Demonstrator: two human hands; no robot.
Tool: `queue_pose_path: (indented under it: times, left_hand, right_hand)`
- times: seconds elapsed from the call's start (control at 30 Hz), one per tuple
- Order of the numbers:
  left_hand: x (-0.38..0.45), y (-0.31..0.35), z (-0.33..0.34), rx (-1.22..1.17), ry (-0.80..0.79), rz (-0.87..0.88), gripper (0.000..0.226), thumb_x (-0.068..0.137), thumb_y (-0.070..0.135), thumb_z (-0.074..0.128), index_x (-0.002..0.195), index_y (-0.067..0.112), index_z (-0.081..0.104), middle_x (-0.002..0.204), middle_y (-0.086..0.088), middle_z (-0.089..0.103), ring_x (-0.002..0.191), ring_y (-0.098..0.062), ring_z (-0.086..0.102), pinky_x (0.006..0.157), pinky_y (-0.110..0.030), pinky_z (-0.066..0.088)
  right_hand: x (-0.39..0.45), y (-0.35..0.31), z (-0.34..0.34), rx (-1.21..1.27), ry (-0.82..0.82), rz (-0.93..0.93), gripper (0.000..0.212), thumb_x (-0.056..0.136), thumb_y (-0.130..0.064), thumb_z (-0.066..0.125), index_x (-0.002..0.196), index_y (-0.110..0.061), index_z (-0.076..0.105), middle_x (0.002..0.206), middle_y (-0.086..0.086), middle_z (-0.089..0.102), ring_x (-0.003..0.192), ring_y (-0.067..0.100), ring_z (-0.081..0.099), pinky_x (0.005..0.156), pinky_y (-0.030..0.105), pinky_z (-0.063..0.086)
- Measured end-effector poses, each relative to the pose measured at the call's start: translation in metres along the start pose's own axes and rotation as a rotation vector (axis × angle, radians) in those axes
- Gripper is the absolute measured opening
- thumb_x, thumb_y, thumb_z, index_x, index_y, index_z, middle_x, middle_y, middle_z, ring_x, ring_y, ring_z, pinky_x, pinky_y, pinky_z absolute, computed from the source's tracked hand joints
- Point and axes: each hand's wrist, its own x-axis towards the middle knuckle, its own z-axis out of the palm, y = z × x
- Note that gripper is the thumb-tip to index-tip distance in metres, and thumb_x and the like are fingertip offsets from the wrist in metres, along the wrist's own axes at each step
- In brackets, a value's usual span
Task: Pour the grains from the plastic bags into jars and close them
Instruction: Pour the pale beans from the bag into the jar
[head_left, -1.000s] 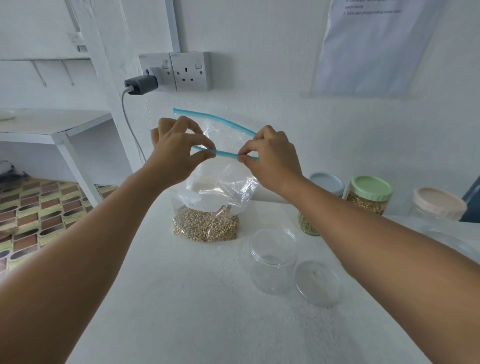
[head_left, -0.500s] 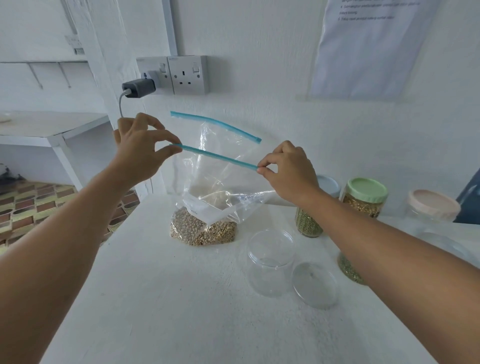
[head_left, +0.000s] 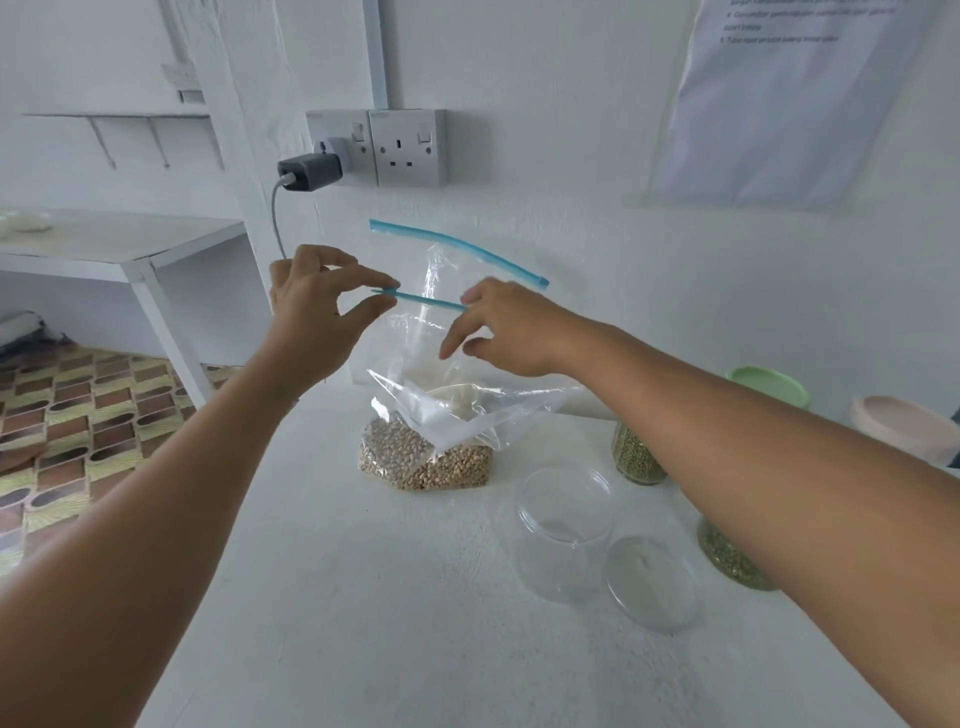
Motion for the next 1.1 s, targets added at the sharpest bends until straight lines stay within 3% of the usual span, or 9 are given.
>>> queue_pose_path:
  times: [0.1, 0.2, 0.47, 0.6, 0.7, 0.83, 0.93, 1.0, 1.1]
  left_hand:
    - [-0.019, 0.011, -0.001, -0.115, -0.006, -0.1, 0.053, 0.095, 0.045, 0.07, 0.142, 0.056, 0.05, 0.144, -0.007, 0.04, 0.138, -0.03, 0.031, 0.116, -0.043, 0.02]
    - [-0.058, 0.023, 0.006, -0.295, 0.013, -0.243, 0.066, 0.096, 0.039, 0.071, 0.144, 0.064, 0.034, 0.155, -0.006, 0.027, 0.145, -0.027, 0.021, 0.114, -0.045, 0.018]
    - [-0.158, 0.006, 0.068, -0.516, -0.242, -0.694, 0.014, 0.092, 0.053, 0.072, 0.104, 0.058, 0.069, 0.141, -0.002, 0.038, 0.14, -0.033, 0.032, 0.119, -0.059, 0.031]
    - [-0.163, 0.003, 0.085, -0.722, -0.259, -0.807, 0.012, 0.094, 0.045, 0.074, 0.105, 0.048, 0.077, 0.136, 0.005, 0.055, 0.136, -0.023, 0.047, 0.111, -0.046, 0.04]
    - [-0.157, 0.008, 0.089, -0.973, -0.23, -0.888, 0.015, 0.1, 0.024, 0.069, 0.109, 0.028, 0.08, 0.114, 0.023, 0.064, 0.133, -0.014, 0.048, 0.112, -0.038, 0.033]
    - [-0.158, 0.005, 0.099, -1.166, -0.241, -1.051, 0.024, 0.101, 0.023, 0.067, 0.123, 0.021, 0.075, 0.141, 0.004, 0.059, 0.153, -0.024, 0.031, 0.127, -0.043, 0.022]
    - [-0.155, 0.006, 0.103, -1.269, -0.158, -1.146, 0.019, 0.099, 0.028, 0.07, 0.117, 0.027, 0.076, 0.129, 0.011, 0.057, 0.118, -0.007, 0.048, 0.119, -0.034, 0.025]
    - [-0.15, 0.008, 0.106, -1.33, -0.087, -1.196, 0.026, 0.096, 0.031, 0.073, 0.122, 0.027, 0.074, 0.115, 0.011, 0.053, 0.1, -0.01, 0.046, 0.113, -0.032, 0.03]
    - [-0.148, 0.006, 0.109, -1.362, 0.014, -1.277, 0.036, 0.092, 0.032, 0.079, 0.126, 0.026, 0.071, 0.122, 0.004, 0.051, 0.118, -0.016, 0.048, 0.116, -0.033, 0.034]
  right_hand:
    - [0.011, 0.0, 0.009, 0.042, -0.061, 0.049, 0.03, 0.105, -0.019, 0.058, 0.114, -0.04, 0.078, 0.135, -0.004, 0.06, 0.117, 0.016, 0.061, 0.093, 0.027, 0.046]
    - [0.015, 0.002, 0.019, 0.024, 0.008, 0.075, 0.036, 0.105, -0.013, 0.054, 0.114, -0.038, 0.078, 0.129, -0.004, 0.065, 0.107, 0.014, 0.063, 0.088, 0.028, 0.048]
    - [0.01, 0.004, 0.023, 0.087, 0.164, 0.105, 0.035, 0.105, -0.013, 0.051, 0.117, -0.031, 0.078, 0.135, 0.002, 0.069, 0.108, 0.019, 0.069, 0.097, 0.03, 0.053]
    - [0.01, -0.004, 0.013, 0.166, 0.275, 0.059, 0.032, 0.105, -0.009, 0.054, 0.118, -0.024, 0.079, 0.126, -0.001, 0.073, 0.076, 0.0, 0.061, 0.077, 0.011, 0.041]
    - [0.013, -0.011, 0.006, 0.221, 0.337, 0.049, 0.034, 0.103, -0.006, 0.053, 0.114, -0.023, 0.08, 0.12, -0.002, 0.076, 0.06, -0.011, 0.049, 0.066, 0.0, 0.032]
    - [0.012, -0.021, -0.002, 0.268, 0.367, 0.007, 0.035, 0.102, -0.002, 0.053, 0.111, -0.019, 0.081, 0.115, -0.001, 0.077, 0.059, -0.024, 0.049, 0.06, 0.0, 0.035]
    - [0.012, -0.026, -0.004, 0.276, 0.385, 0.004, 0.035, 0.101, -0.001, 0.053, 0.109, -0.02, 0.082, 0.117, -0.003, 0.077, 0.063, -0.022, 0.053, 0.063, -0.002, 0.034]
    - [0.011, -0.028, -0.006, 0.284, 0.403, 0.008, 0.034, 0.102, -0.002, 0.054, 0.109, -0.019, 0.082, 0.117, -0.004, 0.077, 0.072, -0.014, 0.059, 0.069, -0.003, 0.035]
    - [0.009, -0.028, -0.01, 0.299, 0.451, 0.004, 0.032, 0.102, -0.002, 0.055, 0.109, -0.018, 0.082, 0.115, -0.004, 0.077, 0.069, -0.018, 0.056, 0.069, -0.003, 0.037]
